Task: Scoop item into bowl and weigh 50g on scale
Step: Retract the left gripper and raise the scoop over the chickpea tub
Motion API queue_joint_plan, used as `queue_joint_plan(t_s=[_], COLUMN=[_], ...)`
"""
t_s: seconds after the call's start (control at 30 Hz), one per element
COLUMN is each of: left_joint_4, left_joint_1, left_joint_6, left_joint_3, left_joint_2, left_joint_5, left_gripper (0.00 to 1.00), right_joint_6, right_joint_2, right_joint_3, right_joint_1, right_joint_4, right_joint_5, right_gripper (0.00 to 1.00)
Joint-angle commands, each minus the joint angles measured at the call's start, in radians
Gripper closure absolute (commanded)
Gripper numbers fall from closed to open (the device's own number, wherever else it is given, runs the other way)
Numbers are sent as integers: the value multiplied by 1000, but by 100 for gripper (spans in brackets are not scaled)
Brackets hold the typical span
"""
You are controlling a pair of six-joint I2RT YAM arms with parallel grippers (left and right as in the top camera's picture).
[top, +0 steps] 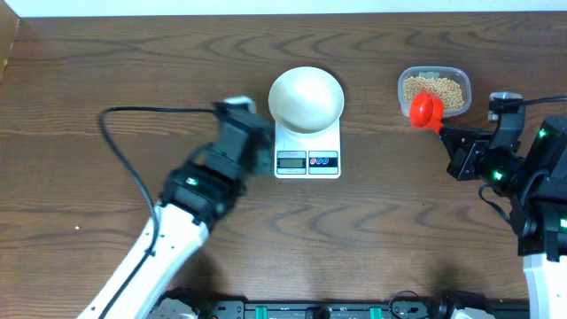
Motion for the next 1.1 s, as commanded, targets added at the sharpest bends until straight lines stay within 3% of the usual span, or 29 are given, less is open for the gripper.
queue_joint_plan(t_s=[0.0,0.33,0.7,1.07], left_joint_4=[37,246,351,287], left_joint_1=[134,403,416,416], left_joint_6=[44,141,174,225], left_joint_3=[1,1,1,1], left_joint_2=[19,137,232,230], left_joint_5=[-7,-7,-3,9], left_gripper=[93,93,93,93], right_joint_6=[-19,-2,276,326], right_joint_2=[30,152,180,180], right_joint_3=[18,18,18,18], right_joint_1=[-6,-6,-6,-6], right_joint_4=[21,233,381,399], right_joint_5=[31,93,209,217], right_gripper=[99,99,99,99])
